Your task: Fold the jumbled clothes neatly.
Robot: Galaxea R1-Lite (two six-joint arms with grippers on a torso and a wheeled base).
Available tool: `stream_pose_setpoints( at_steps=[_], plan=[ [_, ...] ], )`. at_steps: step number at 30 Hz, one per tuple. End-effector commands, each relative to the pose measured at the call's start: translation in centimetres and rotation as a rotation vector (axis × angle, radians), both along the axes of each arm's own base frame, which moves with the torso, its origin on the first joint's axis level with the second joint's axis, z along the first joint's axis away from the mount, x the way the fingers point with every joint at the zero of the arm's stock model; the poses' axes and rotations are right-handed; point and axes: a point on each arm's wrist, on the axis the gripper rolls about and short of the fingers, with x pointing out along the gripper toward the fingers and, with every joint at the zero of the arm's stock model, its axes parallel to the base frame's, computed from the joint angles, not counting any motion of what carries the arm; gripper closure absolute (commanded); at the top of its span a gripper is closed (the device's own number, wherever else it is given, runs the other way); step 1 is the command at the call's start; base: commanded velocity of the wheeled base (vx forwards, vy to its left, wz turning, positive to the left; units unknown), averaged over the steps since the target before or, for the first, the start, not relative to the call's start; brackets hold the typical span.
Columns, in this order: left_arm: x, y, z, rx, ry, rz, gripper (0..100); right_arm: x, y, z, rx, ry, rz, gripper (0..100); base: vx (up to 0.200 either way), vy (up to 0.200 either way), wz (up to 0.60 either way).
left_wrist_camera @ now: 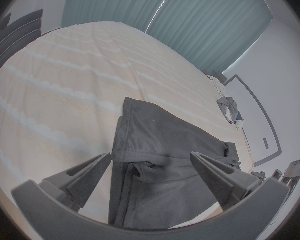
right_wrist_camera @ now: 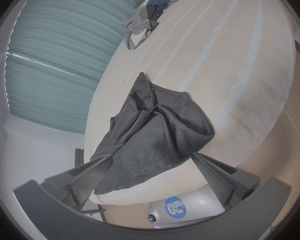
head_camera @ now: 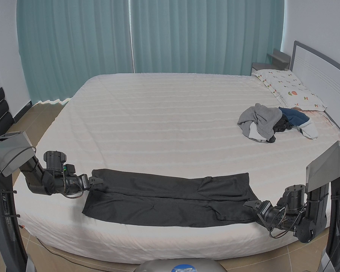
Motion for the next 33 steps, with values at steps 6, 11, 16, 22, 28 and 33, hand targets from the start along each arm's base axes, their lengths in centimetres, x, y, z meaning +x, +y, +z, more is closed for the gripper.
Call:
stream_pose_setpoints(
  at_steps=[6, 11, 16, 22, 28, 33],
  plan=[
    [0.7, -1.3, -2.4, 0.006, 0.023, -0.03, 0, 0.1, 0.1, 0.1, 0.003, -0.017, 0.006, 0, 0.0, 0.0, 0.0],
    [1.4, -1.6, -3.1, 0.043, 0.02, -0.007, 0, 0.1, 0.2, 0.1, 0.002, -0.016, 0.008, 0, 0.0, 0.0, 0.0],
    [1.8, -1.8, -3.4, 0.078, 0.011, 0.019, 0, 0.0, 0.2, 0.1, 0.003, -0.016, 0.009, 0, 0.0, 0.0, 0.0],
    [1.9, -1.8, -3.4, 0.076, 0.009, 0.019, 0, 0.0, 0.2, 0.1, 0.002, -0.014, 0.009, 0, 0.0, 0.0, 0.0],
    [1.8, -2.1, -3.4, 0.081, 0.008, 0.011, 0, 0.0, 0.2, 0.1, 0.0, -0.015, 0.009, 0, 0.0, 0.0, 0.0],
    [1.7, -2.2, -3.3, 0.082, 0.011, 0.011, 100, 0.0, 0.2, 0.1, 0.001, -0.015, 0.01, 0, 0.0, 0.0, 0.0]
  ],
)
